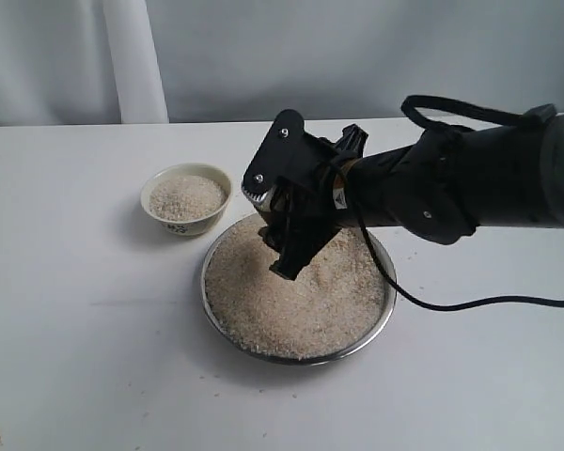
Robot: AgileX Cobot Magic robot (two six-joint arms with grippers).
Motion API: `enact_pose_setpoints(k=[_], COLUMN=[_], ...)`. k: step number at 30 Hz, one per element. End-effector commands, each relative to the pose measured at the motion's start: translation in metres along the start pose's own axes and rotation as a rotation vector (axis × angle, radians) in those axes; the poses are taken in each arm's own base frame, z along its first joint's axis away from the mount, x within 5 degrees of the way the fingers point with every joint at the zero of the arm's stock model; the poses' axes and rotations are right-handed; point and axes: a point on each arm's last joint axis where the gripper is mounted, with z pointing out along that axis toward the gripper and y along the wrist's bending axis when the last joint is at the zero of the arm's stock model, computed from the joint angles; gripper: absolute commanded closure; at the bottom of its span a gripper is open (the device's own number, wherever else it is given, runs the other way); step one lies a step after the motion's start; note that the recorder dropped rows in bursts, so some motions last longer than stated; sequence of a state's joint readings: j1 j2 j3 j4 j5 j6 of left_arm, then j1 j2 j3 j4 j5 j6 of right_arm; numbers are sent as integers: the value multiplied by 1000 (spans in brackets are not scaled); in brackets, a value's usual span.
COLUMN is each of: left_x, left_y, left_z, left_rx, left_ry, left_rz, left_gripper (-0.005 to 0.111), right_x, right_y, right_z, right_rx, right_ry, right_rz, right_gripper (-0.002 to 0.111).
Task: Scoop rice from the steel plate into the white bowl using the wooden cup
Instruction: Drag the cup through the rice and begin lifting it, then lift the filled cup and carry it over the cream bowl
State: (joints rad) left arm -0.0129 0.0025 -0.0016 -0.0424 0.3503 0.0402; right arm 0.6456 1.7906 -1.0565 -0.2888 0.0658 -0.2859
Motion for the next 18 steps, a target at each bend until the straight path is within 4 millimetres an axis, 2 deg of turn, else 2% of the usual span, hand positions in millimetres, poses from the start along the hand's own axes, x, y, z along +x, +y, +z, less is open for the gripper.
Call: enact_pose_setpoints(k=[1, 7, 12, 15, 18], left_x=[0, 0, 0, 0, 0], left_y=[0, 0, 0, 0, 0], left_z=[0, 0, 0, 0, 0], left_rx=[2, 2, 2, 2, 2], left_ry=[-7, -7, -7, -7, -7], left_rz=[-3, -3, -3, -3, -3], left_gripper=[107, 107, 107, 107, 107], right_x=[-9, -29, -58, -73, -86], right_y=[-8, -18, -24, -24, -21], right_z=[-12, -16, -21, -15, 2], right_rx=[34, 52, 58, 40, 14], right_ry=[-63, -101, -127, -93, -46], right_rz=[31, 83, 71, 61, 50], right_gripper=[108, 108, 108, 108, 108])
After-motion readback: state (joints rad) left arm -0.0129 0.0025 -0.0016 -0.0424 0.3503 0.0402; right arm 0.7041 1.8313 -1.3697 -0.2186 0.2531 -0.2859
